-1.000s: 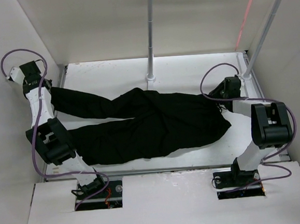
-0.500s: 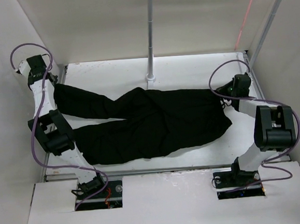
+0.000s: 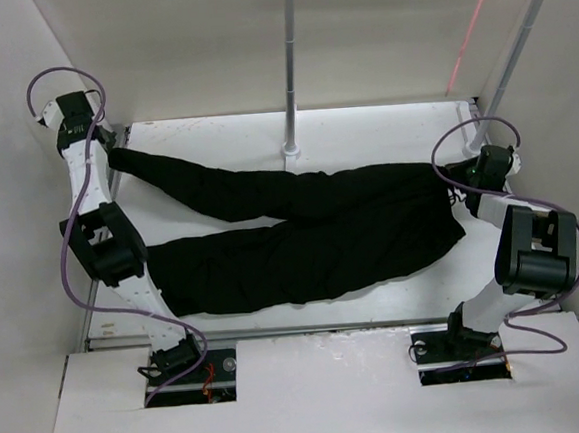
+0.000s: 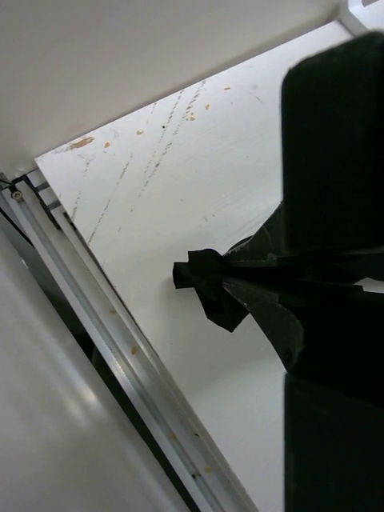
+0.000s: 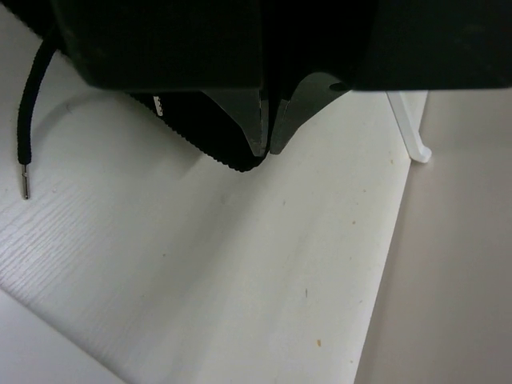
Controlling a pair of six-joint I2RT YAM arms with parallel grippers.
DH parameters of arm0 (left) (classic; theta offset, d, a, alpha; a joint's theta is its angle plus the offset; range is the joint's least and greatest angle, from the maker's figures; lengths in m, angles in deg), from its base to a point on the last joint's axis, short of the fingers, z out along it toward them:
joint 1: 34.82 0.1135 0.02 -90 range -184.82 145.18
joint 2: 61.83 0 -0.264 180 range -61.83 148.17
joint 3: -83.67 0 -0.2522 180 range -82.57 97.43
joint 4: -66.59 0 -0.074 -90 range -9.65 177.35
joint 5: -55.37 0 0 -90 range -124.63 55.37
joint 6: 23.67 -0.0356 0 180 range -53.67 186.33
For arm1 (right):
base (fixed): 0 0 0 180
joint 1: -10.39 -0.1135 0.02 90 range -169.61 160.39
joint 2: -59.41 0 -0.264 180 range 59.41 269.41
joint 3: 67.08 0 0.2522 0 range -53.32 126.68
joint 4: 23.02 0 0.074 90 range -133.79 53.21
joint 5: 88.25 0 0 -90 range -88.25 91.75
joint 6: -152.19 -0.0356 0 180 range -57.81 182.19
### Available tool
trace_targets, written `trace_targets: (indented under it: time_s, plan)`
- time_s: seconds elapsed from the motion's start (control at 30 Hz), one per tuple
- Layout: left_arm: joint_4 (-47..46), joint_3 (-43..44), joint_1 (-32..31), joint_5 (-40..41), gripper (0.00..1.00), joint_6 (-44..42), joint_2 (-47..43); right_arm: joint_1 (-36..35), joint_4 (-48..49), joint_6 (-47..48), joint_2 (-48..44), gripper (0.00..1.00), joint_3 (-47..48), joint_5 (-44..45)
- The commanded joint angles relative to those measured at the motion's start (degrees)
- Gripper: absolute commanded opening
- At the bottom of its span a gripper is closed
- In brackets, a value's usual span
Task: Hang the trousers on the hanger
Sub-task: Fold the trousers
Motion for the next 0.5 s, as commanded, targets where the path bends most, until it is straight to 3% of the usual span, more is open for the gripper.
trace_targets:
  time_s: [0.0, 0.27, 0.47]
  plan:
    - [-1.9, -2.4, 1.6, -0.7, 0.06, 1.1, -7.5, -0.1, 9.0, -2.9, -1.8, 0.0, -2.3, 0.9]
    - [-6.8, -19.1, 7.9, -4.0, 0.06, 5.5, -23.5, 2.3, 11.2, -7.6, -4.1, 0.0, -5.3, -0.7]
    - [-4.3, -20.0, 10.7, -5.7, 0.06, 6.9, -30.1, 3.5, 11.3, -9.8, -4.3, 0.0, -5.9, -1.4]
